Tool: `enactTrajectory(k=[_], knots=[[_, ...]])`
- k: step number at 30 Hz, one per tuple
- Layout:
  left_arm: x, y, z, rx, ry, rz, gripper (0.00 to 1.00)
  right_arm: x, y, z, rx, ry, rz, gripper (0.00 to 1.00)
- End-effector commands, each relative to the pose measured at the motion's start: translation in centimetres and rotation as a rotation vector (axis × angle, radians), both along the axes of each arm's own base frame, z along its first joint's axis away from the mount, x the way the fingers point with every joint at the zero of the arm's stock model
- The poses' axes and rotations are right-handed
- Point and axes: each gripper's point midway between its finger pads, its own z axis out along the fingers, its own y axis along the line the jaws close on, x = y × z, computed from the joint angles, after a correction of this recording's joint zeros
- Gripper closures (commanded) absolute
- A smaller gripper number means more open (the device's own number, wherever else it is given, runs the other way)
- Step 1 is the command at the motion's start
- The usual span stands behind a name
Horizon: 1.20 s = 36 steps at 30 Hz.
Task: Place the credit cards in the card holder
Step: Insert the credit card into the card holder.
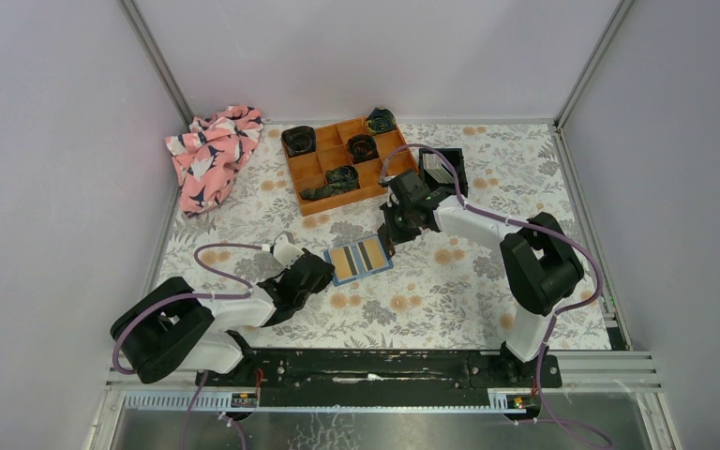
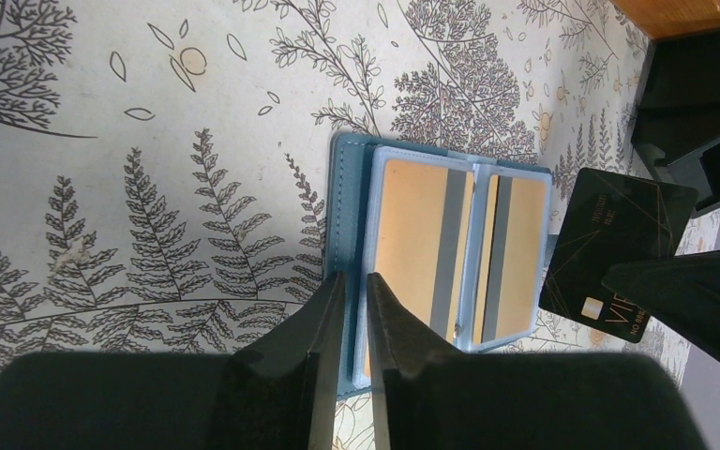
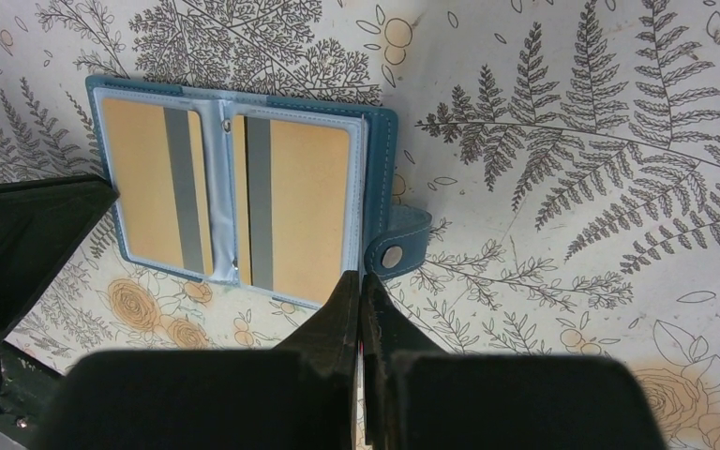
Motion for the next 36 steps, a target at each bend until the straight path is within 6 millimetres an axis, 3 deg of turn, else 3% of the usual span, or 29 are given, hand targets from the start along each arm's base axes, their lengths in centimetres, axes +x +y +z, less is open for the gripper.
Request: enactTrajectory(k=[1,36], knots=[[0.45,-0.24,0.55,-0.018,-0.018,0.002,0.79,0.52,0.22,2.69,0.043,-0.045,-0.004,1.0],[0.29,-0.34,0.2,-0.028,-0.009,0.0,0.81,-0.4,0.71,2.33,0.1,-0.01,-0.005,1.0]])
